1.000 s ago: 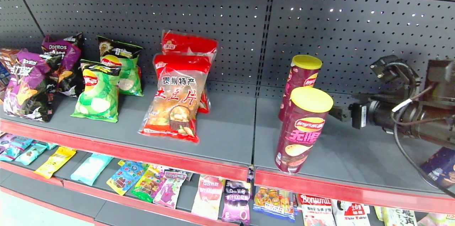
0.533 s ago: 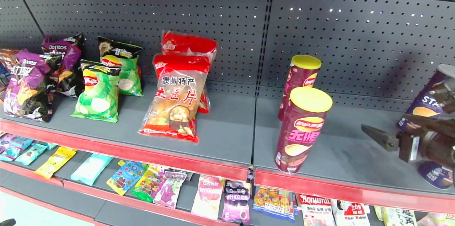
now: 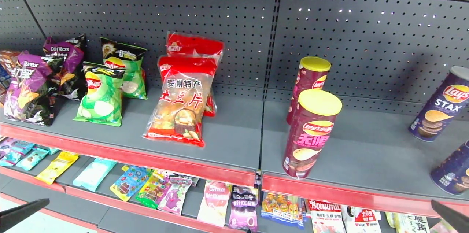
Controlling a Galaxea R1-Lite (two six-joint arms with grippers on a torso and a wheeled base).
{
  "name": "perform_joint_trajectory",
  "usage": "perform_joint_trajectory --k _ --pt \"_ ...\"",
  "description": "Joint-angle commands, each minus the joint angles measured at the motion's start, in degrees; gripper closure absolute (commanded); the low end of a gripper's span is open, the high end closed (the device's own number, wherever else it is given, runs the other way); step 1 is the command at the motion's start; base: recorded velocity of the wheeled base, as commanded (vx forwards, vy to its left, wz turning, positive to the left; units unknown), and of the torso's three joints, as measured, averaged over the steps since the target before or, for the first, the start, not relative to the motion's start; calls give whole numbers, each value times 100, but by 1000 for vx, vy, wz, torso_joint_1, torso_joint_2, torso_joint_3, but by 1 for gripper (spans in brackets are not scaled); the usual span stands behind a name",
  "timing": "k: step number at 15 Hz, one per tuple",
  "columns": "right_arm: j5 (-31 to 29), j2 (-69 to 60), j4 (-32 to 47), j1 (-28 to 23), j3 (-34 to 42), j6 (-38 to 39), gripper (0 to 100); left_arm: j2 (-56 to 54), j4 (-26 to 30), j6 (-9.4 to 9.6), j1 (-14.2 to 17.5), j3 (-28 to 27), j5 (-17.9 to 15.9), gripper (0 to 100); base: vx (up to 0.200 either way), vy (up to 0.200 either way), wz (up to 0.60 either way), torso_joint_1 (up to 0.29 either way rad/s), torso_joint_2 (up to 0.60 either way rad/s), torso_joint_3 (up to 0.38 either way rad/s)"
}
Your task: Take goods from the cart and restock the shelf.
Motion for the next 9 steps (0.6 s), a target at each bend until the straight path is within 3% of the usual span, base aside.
perform_joint_trajectory --k 1,3,9 --pt "-17 -890 390 -105 -61 -3 0 701 -340 4 1 -10 -17 0 0 0 0 0 0 0" --pt "-17 -890 408 -105 -61 -3 0 1018 -630 4 1 -28 -17 0 0 0 0 0 0 0" --pt "-17 -802 416 -105 -43 -12 0 1264 -876 4 -8 -19 -17 0 0 0 -600 5 2 2"
